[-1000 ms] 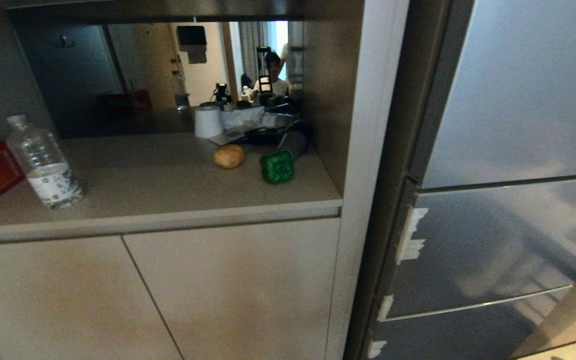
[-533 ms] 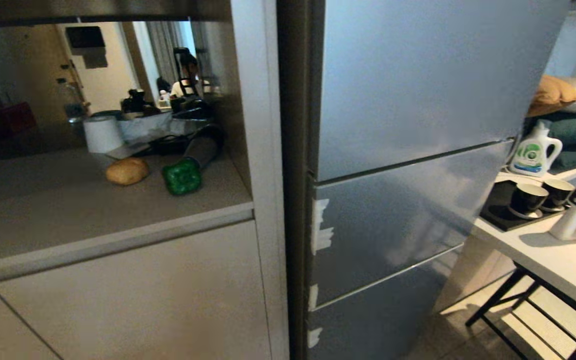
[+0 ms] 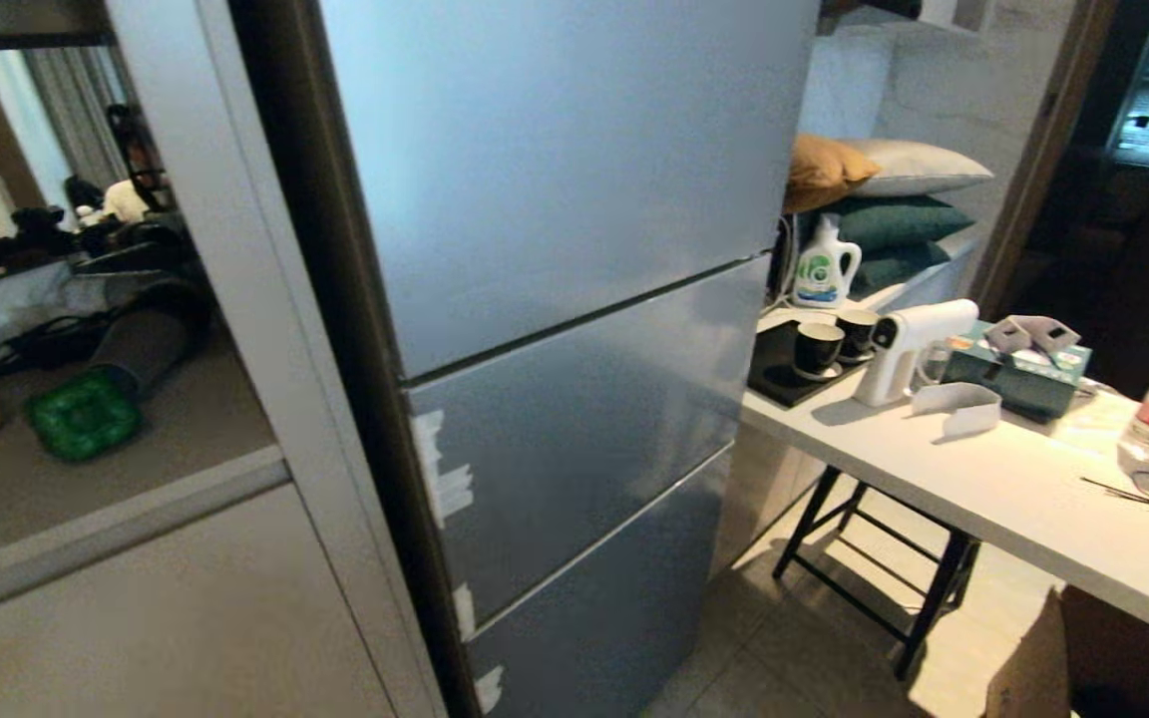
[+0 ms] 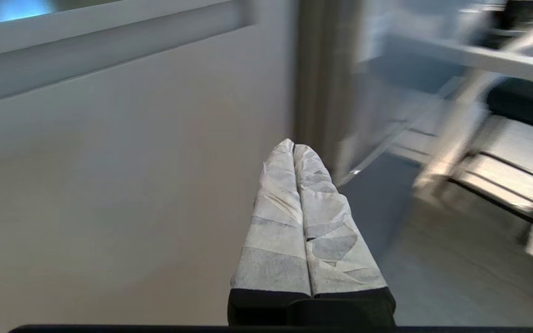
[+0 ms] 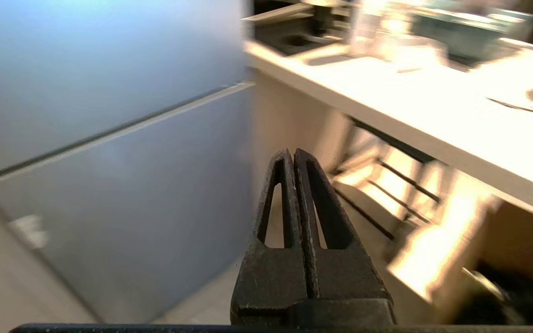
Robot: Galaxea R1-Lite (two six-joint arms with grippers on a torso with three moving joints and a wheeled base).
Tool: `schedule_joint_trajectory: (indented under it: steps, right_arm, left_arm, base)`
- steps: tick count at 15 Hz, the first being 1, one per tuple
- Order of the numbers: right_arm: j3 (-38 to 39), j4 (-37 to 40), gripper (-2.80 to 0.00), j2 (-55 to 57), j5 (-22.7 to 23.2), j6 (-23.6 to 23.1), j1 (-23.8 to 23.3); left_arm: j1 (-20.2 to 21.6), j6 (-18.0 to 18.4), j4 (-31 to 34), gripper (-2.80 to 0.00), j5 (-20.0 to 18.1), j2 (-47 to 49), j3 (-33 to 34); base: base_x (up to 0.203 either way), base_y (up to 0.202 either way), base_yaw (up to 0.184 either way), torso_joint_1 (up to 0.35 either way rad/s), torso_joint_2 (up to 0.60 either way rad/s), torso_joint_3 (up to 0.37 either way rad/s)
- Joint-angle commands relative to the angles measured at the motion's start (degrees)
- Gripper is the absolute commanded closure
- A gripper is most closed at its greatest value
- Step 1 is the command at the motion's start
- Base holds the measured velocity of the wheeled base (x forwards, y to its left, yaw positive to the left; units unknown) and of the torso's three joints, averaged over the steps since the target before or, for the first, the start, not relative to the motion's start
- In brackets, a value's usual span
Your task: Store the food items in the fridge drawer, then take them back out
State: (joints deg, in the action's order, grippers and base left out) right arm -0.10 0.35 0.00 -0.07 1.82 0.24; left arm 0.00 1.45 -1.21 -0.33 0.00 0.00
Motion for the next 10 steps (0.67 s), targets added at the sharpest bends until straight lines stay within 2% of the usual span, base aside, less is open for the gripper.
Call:
schedule_joint_trajectory:
  steps: [1, 7, 10]
  right_arm:
    - [0.0, 0.0, 0.00, 0.1, 0.0, 0.0, 0.0]
    - [0.0, 0.1, 0.00, 0.1, 0.0, 0.0, 0.0]
    - [0.0, 0.0, 0.00, 0.1, 0.0, 0.0, 0.0]
  left_arm:
    - [0.0, 0.0, 0.0, 0.00, 0.0, 0.1, 0.6]
    - [0.0, -0.2, -0.7, 0.00, -0.4, 0.4, -1.3]
    - [-0.2, -1.9, -0.7, 0.00, -1.8, 10.4, -11.0]
  base:
    - [0.001, 0.006, -0.177, 0.002, 0.00, 0.002]
    - [0.001, 0.007, -0.160, 0.002, 0.00, 0.002]
    - [-0.001, 0.002, -0.022, 0.002, 0.00, 0.001]
